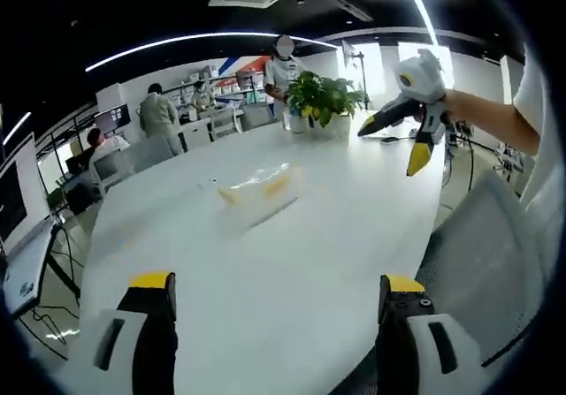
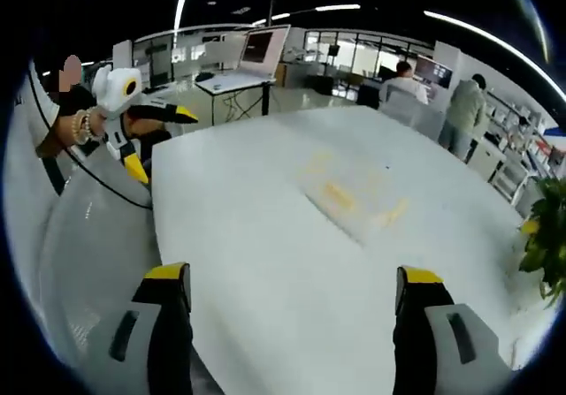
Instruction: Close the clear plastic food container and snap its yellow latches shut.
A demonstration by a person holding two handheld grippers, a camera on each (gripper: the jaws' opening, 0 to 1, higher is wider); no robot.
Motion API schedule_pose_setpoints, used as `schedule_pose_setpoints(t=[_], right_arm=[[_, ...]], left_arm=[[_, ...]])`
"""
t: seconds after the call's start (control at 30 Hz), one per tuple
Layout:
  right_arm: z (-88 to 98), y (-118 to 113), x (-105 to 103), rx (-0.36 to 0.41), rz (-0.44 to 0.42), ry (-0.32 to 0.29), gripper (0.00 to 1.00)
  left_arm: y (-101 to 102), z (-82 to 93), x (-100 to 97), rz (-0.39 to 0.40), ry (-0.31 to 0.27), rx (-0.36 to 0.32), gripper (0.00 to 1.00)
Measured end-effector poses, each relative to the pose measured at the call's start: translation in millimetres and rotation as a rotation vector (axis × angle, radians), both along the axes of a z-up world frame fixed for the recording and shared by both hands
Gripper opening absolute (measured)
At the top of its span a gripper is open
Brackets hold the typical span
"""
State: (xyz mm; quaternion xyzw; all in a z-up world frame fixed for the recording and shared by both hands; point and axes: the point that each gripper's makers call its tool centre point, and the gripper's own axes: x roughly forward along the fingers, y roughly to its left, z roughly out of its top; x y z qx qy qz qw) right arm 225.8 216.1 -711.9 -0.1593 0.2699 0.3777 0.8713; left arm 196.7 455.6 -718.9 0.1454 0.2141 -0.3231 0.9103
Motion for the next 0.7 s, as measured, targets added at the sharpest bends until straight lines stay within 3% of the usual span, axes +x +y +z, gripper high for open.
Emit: schedule_pose_setpoints(t=[0.13, 0.3, 0.6, 0.7], right_arm=[[-3.3, 3.2, -11.5, 0.003, -0.071, -0.048, 0.94], [-3.2, 17.8, -23.5, 0.128, -0.163, -0.05, 0.94], [-16.6, 11.6, -35.7, 0.112, -0.269, -0.074, 0.89], [-8.7, -1.2, -27.1, 0.059, -0.318, -0.155, 0.85]], left_arm=[[2.3, -7.7, -11.9, 0.013, 0.013, 0.011, 0.96], [6.9, -11.7, -20.2, 0.036, 0.016, -0.02, 0.96], [16.1, -10.3, -12.7, 0.071, -0.028, -0.006, 0.93], [19.0, -12.6, -9.0, 0.074, -0.055, 0.041, 0.92]])
